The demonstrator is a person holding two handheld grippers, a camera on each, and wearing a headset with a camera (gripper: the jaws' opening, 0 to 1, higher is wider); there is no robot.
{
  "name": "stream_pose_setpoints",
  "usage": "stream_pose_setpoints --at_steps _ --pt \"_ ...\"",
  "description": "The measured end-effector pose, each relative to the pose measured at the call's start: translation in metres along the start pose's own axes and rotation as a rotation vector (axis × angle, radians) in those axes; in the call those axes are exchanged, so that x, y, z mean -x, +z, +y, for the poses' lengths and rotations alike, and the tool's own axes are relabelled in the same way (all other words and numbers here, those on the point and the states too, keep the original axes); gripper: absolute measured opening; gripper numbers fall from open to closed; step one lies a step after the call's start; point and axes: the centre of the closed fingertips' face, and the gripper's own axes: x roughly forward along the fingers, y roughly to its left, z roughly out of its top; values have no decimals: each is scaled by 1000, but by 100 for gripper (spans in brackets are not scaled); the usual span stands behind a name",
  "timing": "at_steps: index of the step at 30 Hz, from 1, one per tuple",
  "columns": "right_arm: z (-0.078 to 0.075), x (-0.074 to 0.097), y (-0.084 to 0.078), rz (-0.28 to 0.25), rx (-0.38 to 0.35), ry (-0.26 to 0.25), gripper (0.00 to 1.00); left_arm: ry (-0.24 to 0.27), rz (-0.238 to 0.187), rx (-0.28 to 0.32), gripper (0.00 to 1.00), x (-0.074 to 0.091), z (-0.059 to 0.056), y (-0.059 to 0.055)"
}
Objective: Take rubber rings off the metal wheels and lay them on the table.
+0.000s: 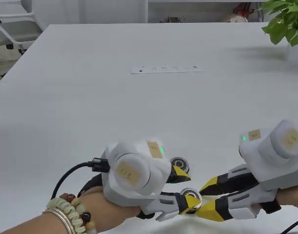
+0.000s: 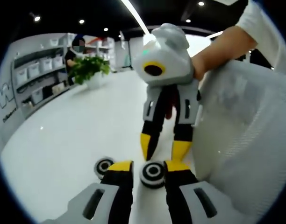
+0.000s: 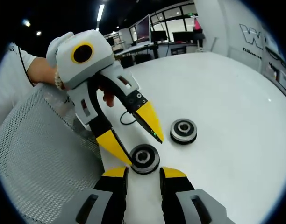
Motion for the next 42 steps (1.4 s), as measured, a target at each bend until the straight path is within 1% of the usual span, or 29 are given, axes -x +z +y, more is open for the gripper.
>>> stream_pose_setpoints --at_steps 2,3,4,5,9,10,12,16,18,19,30,33,35,36,40,42 --pt "-1 0 1 -3 -2 -1 25 -17 22 0 25 -2 -5 -6" --pt "0 0 0 -1 -3 1 25 -19 25 -6 24 -2 -5 -6" --pt "-1 -1 0 0 1 0 24 -27 6 3 22 -2 -6 -4" --pt "-1 -1 -1 5 7 -3 23 -29 16 6 20 -1 -5 -5" --pt "0 -2 -1 3 27 -1 21 -26 13 28 16 -2 -4 -5" --pt "-1 -2 -1 3 33 -4 22 -21 6 30 16 -2 -3 -5" --pt "-1 -2 -1 5 40 -5 21 -18 10 36 15 -1 -2 -6" --pt "-2 -1 -2 17 74 -9 15 -12 17 29 15 0 1 -9" --pt "-3 -2 -4 26 78 -14 12 -11 17 35 15 0 1 -9" --pt "-3 -2 -3 26 88 -14 11 -10 16 35 15 1 0 -9" --pt "-3 -2 -3 22 103 -15 10 -5 14 36 14 1 0 -8" --pt "-4 -1 -4 23 106 -15 6 -4 13 36 14 2 0 -8" --pt "-5 0 -4 24 105 -19 2 -3 11 38 14 2 0 -8" --pt "-5 0 -4 24 97 -18 2 -3 10 39 14 2 0 -8" --pt "-5 0 -4 28 105 -20 0 -2 9 41 14 3 0 -8" --pt "-8 0 -3 23 106 -32 0 -2 8 41 14 3 0 -8"
